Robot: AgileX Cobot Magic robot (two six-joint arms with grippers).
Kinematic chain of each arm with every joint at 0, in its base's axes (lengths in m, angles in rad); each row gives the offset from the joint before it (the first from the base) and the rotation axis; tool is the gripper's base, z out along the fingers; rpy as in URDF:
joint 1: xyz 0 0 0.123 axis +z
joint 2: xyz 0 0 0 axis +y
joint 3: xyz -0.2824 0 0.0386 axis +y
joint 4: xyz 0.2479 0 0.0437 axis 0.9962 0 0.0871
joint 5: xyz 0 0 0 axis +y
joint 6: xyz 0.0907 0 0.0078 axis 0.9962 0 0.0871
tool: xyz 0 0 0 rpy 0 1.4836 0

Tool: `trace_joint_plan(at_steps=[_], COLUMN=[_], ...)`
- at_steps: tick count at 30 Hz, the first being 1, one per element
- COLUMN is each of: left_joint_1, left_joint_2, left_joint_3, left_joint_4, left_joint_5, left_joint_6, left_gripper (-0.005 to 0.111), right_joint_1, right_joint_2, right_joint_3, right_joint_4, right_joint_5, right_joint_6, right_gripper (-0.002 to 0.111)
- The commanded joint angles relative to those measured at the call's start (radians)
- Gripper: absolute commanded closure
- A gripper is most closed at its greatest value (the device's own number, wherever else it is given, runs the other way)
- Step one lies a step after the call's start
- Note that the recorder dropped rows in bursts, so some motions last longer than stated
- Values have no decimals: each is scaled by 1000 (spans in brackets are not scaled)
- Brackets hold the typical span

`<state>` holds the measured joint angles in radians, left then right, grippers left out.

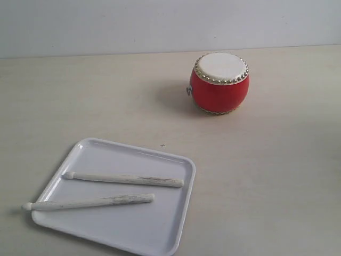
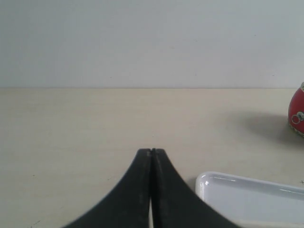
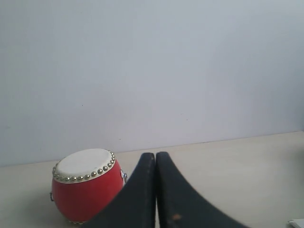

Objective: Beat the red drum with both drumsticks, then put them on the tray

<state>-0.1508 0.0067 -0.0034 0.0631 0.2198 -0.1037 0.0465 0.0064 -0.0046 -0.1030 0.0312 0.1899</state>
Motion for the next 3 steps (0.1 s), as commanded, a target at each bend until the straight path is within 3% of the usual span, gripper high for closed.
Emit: trace_joint_plan(at_steps=[1, 3], left_joint_1=[2, 2], left_joint_2=[-7, -7], left_joint_3=[3, 3], left_joint_4=[5, 5], left_joint_5=[2, 2], left_joint_6=[-7, -7], left_gripper=[107, 107], right_joint_1=[-4, -4], right_joint_2=[-6, -6], right_joint_3=[5, 5], right_joint_4=[-1, -1], right_joint_5=[-3, -3], right_joint_6=[-4, -4], right_gripper=[108, 108])
